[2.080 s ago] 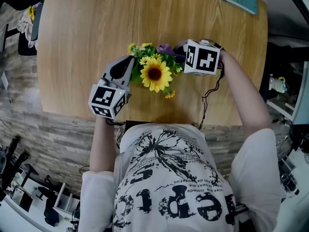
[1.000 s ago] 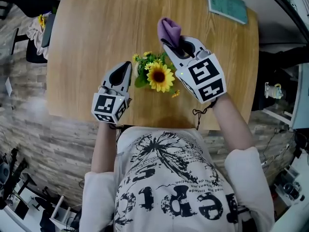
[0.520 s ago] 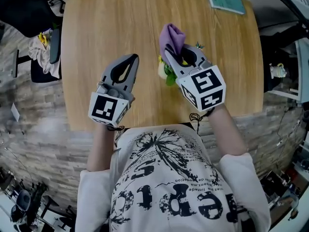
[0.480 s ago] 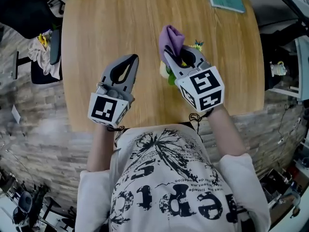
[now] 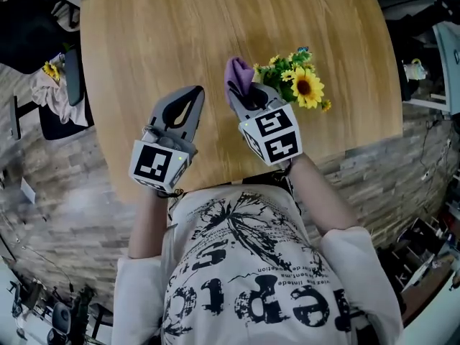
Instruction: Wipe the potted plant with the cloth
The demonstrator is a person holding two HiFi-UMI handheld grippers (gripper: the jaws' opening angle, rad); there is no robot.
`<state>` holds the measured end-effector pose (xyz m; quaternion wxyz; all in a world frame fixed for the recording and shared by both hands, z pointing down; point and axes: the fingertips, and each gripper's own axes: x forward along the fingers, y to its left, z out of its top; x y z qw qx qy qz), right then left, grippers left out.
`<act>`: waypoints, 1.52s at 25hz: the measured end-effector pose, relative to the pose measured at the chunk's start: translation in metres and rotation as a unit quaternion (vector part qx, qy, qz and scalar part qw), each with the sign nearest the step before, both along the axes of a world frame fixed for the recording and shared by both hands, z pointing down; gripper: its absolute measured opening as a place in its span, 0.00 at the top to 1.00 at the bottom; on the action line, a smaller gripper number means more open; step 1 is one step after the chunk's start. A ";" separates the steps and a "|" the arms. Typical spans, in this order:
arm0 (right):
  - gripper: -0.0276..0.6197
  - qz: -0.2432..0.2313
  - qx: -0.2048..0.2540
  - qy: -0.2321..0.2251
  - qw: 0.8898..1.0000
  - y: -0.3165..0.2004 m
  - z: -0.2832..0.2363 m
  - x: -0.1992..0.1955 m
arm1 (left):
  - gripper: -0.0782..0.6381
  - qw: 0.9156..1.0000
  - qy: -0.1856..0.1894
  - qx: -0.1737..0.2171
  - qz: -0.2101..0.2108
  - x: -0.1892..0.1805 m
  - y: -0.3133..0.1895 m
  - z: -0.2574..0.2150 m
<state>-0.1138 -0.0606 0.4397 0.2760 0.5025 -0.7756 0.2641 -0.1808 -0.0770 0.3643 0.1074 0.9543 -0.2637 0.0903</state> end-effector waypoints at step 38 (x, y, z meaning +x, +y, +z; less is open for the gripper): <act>0.83 0.179 -0.118 -0.059 0.975 0.060 0.081 0.038 | 0.89 0.995 -0.011 -0.051 0.081 0.006 0.045 0.050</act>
